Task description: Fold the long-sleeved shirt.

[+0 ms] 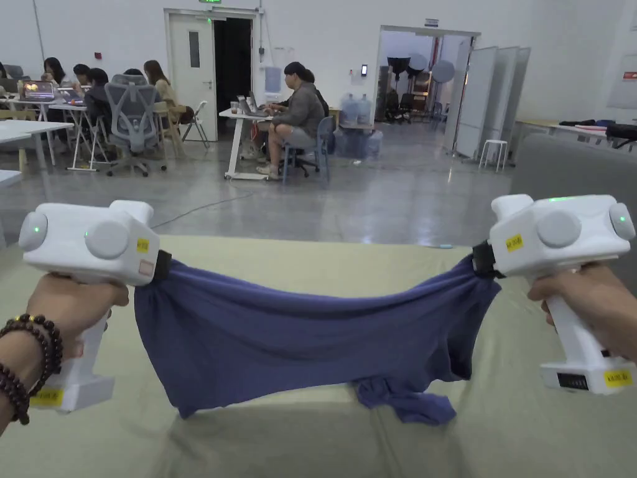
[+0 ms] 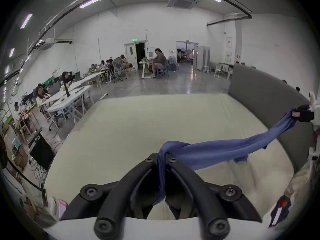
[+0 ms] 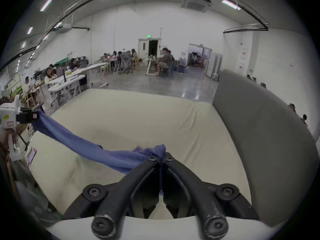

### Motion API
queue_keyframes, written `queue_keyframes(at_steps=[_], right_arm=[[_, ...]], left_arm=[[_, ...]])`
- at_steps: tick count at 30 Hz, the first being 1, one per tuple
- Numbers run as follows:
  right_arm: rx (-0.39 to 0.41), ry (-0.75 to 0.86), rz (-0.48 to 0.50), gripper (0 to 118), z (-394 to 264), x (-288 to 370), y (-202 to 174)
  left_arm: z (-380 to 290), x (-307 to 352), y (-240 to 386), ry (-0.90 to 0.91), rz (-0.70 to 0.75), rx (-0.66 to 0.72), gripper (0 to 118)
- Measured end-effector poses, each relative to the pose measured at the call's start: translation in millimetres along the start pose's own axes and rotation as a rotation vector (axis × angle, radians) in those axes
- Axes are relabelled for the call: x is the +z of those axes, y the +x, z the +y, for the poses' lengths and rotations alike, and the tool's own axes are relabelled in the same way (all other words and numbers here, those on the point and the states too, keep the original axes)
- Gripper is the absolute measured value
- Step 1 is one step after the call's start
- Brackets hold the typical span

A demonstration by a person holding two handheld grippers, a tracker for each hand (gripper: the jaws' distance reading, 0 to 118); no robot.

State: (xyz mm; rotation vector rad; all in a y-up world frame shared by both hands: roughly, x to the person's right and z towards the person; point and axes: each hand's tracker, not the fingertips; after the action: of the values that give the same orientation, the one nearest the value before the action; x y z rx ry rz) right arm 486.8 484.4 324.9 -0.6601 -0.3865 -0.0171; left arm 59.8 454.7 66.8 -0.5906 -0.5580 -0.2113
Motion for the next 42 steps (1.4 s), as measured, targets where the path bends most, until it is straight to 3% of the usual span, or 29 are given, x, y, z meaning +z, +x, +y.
queue_keyframes(at_steps=[8, 13, 19, 22, 23, 24, 25, 26, 27, 28, 30, 31, 32, 33, 34, 35, 42], right_arm=[[0.065, -0.337, 0.102, 0, -215.0, 18.0, -47.1], [0.135, -0.594, 0.147, 0, -315.6, 10.8, -62.1], [0.172, -0.696, 0.133, 0, -353.9, 2.4, -77.6], [0.137, -0.664, 0.125, 0, -350.1, 1.8, -72.8], [0.118, -0.641, 0.127, 9, -346.3, 3.1, -69.8], [0.112, -0.626, 0.125, 46, -342.2, 4.2, -66.3], [0.100, -0.624, 0.133, 84, -342.5, 10.0, -62.9], [0.098, -0.619, 0.117, 110, -337.6, 12.9, -60.2], [0.094, -0.580, 0.099, 116, -330.8, 17.5, -57.1], [0.083, -0.537, 0.085, 116, -320.8, 22.2, -53.0], [0.040, -0.490, 0.054, 115, -306.2, 27.1, -45.4], [-0.001, -0.467, 0.041, 108, -298.2, 29.1, -42.1], [-0.038, -0.440, 0.039, 86, -291.8, 31.1, -39.8], [-0.054, -0.416, 0.047, 22, -288.1, 33.4, -39.2], [-0.075, -0.416, 0.044, 0, -285.4, 30.2, -39.3], [-0.070, -0.373, 0.069, 0, -280.9, 28.9, -39.8], [-0.069, -0.407, 0.099, 0, -258.8, -10.3, -63.4]], left_arm=[[-210.1, 32.3, 10.0, -0.293, -0.055, -0.066, 1], [-305.2, 36.2, 10.9, -0.531, -0.057, -0.161, 1], [-343.2, 33.3, 10.5, -0.603, -0.050, -0.153, 1], [-337.7, 35.6, 3.4, -0.555, -0.054, -0.081, 1], [-335.3, 35.5, 0.8, -0.527, -0.052, -0.060, 1], [-331.1, 37.7, -2.2, -0.501, -0.055, -0.050, 6], [-324.5, 40.4, -5.9, -0.488, -0.065, -0.047, 24], [-318.3, 41.8, -8.3, -0.489, -0.077, -0.048, 64], [-312.9, 47.0, -4.3, -0.493, -0.077, -0.059, 112], [-304.7, 51.6, -3.1, -0.488, -0.081, -0.068, 118], [-288.9, 57.9, -2.0, -0.412, -0.092, -0.079, 116], [-280.8, 61.1, 2.7, -0.405, -0.084, -0.080, 116], [-275.0, 61.5, 3.8, -0.375, -0.057, -0.065, 111], [-270.9, 61.6, 4.0, -0.345, -0.046, -0.056, 80], [-267.5, 60.7, 4.4, -0.331, -0.064, -0.052, 27], [-265.6, 56.7, 5.2, -0.326, -0.064, -0.037, 0], [-253.1, 28.0, 10.3, -0.329, -0.094, 0.009, 0]])
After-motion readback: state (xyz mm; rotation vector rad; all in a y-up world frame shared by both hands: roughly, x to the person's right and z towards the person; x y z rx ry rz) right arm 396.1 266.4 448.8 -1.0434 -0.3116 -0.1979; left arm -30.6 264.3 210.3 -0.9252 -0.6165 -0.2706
